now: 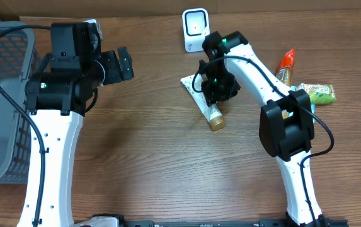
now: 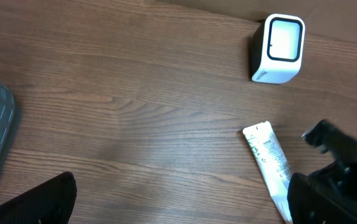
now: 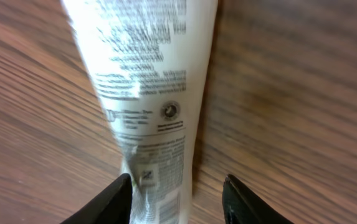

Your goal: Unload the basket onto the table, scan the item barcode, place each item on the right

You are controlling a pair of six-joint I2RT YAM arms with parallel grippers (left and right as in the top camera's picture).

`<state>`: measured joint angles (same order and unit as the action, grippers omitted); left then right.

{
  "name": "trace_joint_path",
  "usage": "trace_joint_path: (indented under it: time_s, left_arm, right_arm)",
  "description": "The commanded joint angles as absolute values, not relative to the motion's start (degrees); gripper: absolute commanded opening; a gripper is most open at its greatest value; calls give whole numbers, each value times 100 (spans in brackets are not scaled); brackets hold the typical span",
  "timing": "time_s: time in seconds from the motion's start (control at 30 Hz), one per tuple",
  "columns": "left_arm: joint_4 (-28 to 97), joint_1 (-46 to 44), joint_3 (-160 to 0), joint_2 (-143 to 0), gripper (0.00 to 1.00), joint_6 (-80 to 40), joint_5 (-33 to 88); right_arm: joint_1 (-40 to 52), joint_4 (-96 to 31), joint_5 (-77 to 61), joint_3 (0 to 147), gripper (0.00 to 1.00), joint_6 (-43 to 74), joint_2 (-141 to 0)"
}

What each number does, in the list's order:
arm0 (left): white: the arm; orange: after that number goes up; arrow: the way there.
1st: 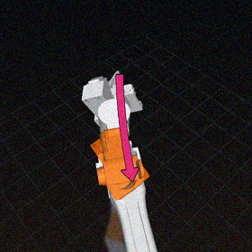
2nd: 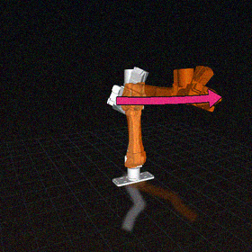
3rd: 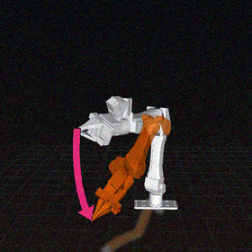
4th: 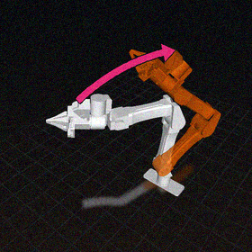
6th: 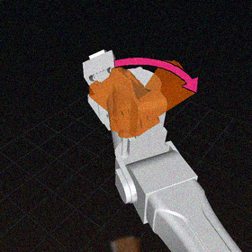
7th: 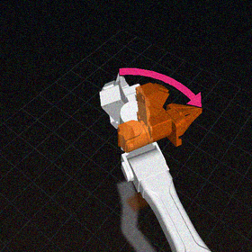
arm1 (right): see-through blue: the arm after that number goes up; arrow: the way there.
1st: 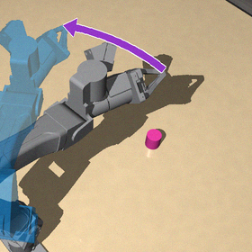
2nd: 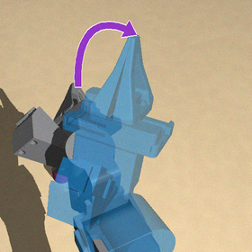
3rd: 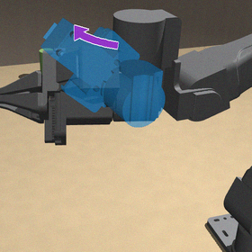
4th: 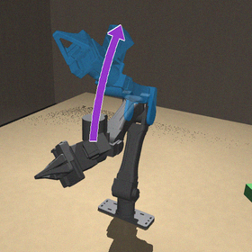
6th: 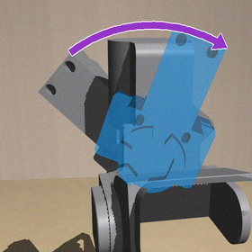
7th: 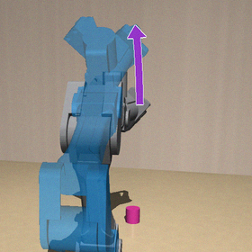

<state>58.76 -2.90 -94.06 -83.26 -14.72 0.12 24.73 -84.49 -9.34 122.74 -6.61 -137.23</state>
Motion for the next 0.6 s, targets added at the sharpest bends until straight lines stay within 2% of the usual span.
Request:
trace_joint_path:
  time_s: [0.0,0.1,0.17,0.23,0.3,0.57]
  left_arm:
    - [5870,-303,-9454,-8324,100,-1544,-60]
    - [5870,-303,-9454,-8324,100,-1544,-60]
    - [5870,-303,-9454,-8324,100,-1544,-60]
    - [5870,-303,-9454,-8324,100,-1544,-60]
    - [5870,-303,-9454,-8324,99,-1544,-60]
    - [5870,-303,-9454,-8324,100,-1544,-60]
  right_arm:
    - [2471,-8646,-816,12984,47,-600,-13692]
    - [2475,-8788,-816,13430,41,-462,-13692]
    - [2475,-8750,-816,13509,23,-86,-13692]
    - [2475,-8707,-819,13496,11,414,-13694]
    - [2477,-8602,-816,13371,4,731,-13697]
    - [2668,-7968,-969,12503,4,1114,-13705]
